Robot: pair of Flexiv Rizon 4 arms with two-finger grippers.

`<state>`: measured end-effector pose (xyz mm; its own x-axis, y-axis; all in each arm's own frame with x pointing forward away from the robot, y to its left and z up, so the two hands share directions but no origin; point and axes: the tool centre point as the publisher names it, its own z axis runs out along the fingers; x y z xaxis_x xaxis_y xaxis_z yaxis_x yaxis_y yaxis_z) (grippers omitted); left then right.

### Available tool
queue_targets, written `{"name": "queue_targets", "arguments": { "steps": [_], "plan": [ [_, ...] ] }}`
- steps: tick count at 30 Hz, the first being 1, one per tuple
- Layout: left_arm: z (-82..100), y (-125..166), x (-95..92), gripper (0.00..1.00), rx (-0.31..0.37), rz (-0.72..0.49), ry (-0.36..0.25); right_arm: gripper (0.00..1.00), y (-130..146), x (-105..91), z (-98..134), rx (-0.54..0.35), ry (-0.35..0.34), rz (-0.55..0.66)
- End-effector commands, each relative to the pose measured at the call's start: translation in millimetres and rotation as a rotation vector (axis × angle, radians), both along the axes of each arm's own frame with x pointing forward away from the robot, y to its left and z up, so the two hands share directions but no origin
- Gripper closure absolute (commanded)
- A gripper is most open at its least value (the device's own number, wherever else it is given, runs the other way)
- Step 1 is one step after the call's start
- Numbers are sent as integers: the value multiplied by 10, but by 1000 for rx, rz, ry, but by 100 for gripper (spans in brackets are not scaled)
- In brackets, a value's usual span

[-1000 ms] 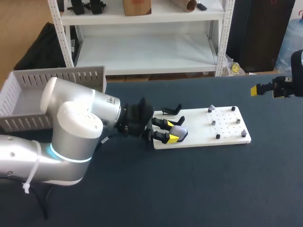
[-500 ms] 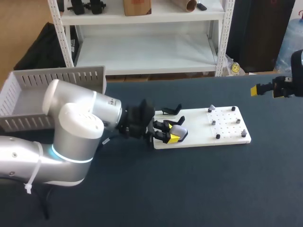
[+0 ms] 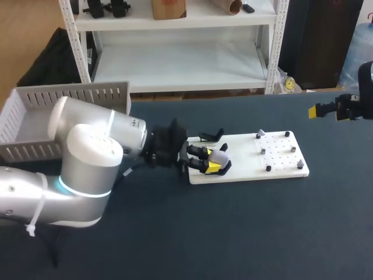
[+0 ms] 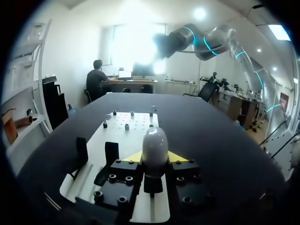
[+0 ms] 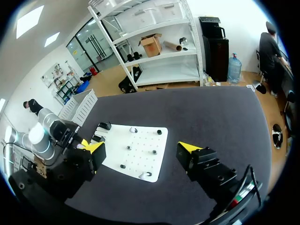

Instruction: Pick up each earbud case from the left stands, insert the matching earbuds, close the lid, and place the case in the box.

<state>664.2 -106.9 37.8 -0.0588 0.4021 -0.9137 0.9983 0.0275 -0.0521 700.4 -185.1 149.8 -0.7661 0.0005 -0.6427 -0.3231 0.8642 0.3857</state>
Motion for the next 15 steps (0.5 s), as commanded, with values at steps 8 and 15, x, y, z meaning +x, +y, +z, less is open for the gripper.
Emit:
{"name": "queue_targets", "arguments": {
  "steps": [8,15],
  "plan": [
    [653,23,-134,100,-8,115,-74,0,-5,0,0,1,0,2],
    [756,-116,67,100,-7,130,-106,0,85,-28,-12,2,1,8]
  ]
}}
